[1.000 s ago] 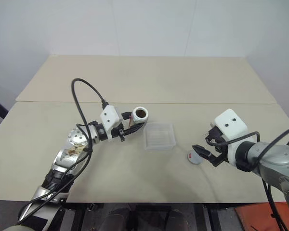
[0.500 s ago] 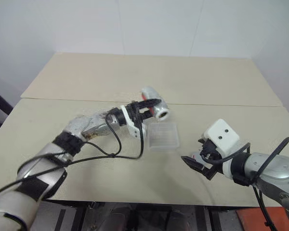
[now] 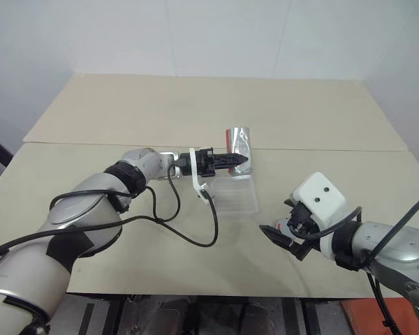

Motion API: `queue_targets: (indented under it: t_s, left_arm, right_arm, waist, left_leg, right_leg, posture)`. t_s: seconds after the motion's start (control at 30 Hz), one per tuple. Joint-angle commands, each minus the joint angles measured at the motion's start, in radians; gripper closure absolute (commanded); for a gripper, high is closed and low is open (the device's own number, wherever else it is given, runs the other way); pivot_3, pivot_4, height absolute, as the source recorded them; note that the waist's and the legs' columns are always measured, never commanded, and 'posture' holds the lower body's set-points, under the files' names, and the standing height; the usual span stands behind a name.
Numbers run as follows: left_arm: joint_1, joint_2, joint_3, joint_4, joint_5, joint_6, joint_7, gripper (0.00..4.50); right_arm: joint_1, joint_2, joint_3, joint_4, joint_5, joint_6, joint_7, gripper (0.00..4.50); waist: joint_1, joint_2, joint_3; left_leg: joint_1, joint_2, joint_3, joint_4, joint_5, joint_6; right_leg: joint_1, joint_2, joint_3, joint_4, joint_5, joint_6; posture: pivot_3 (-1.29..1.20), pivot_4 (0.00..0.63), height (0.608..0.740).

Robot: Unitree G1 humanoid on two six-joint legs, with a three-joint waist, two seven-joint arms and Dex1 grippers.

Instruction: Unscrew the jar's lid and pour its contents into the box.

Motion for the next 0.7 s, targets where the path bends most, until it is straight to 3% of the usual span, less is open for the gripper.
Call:
queue_targets:
  t_s: [0.03,0.17,0.27,0.37,0.43,0.5,0.57,0.7]
  left_arm:
    - [-0.035,-0.002,-0.026,0.023,0.0,0.02,0.051,2.61]
    - [-0.027,0.003,-0.039,0.022,-0.02,-0.012,0.06,2.61]
    - [0.009,0.019,0.082,0.037,-0.196,-0.192,-0.077,2.61]
    - [0.092,0.028,0.309,0.073,-0.518,-0.4,-0.414,2.61]
    - [0.178,-0.007,0.525,0.069,-0.84,-0.419,-0.766,2.61]
    - [0.281,-0.041,0.705,-0.05,-1.16,-0.275,-1.117,2.61]
    - [0.37,-0.059,0.813,-0.229,-1.377,-0.051,-1.35,2.61]
    - [0.509,-0.03,0.88,-0.564,-1.536,0.316,-1.563,2.61]
  right_arm:
    - [0.004,0.006,-0.023,-0.023,0.01,-0.034,-0.027,0.03]
    - [0.008,0.005,-0.001,-0.022,0.004,-0.047,-0.041,0.03]
    - [0.009,0.004,0.008,-0.019,0.005,-0.061,-0.046,0.03]
    - [0.013,0.003,0.013,-0.017,0.005,-0.074,-0.05,0.03]
    - [0.02,0.004,0.008,-0.016,0.009,-0.084,-0.048,0.03]
    - [0.015,0.008,0.009,-0.012,0.017,-0.092,-0.048,0.03]
    - [0.012,0.01,0.012,-0.009,0.028,-0.102,-0.046,0.03]
    - [0.018,-0.003,0.034,-0.011,0.022,-0.128,-0.032,0.03]
  waist:
    - [0.0,0.0,0.0]
    - [0.004,0.0,0.0]
    - [0.003,0.0,0.0]
    - [-0.001,0.0,0.0]
    - [-0.007,0.001,-0.001]
    - [-0.013,0.001,-0.001]
    - [-0.016,0.001,-0.001]
    - [-0.028,0.002,-0.001]
  left_leg:
    - [0.0,0.0,0.0,0.0,0.0,0.0]
    - [0.0,0.0,0.0,0.001,0.0,0.0]
    - [0.0,0.0,0.0,0.001,0.0,0.0]
    - [0.0,0.001,0.0,0.001,0.0,-0.001]
    - [0.001,0.001,0.001,0.001,0.001,-0.001]
    - [0.002,0.002,0.001,0.002,0.001,-0.002]
    - [0.002,0.001,0.001,0.004,0.001,-0.002]
    - [0.003,0.001,0.001,0.004,0.002,-0.003]
  right_leg:
    - [0.0,0.0,0.0,0.0,0.0,0.0]
    - [0.0,0.0,0.0,0.0,0.0,0.0]
    - [0.0,0.0,0.0,0.0,0.0,0.0]
    - [0.0,0.0,0.0,0.0,0.0,0.0]
    - [0.0,-0.001,0.0,0.001,0.0,0.0]
    - [0.0,-0.001,0.0,0.002,0.0,0.0]
    - [0.001,-0.001,0.0,0.003,0.0,0.0]
    - [0.001,0.0,0.0,0.004,0.0,0.0]
  posture:
    - [0.0,0.15,0.74]
    - [0.0,0.15,0.74]
    - [0.0,0.15,0.74]
    - [0.0,0.15,0.74]
    - [0.0,0.15,0.74]
    - [0.0,0.15,0.74]
    - [0.0,0.15,0.74]
    - [0.0,0.15,0.74]
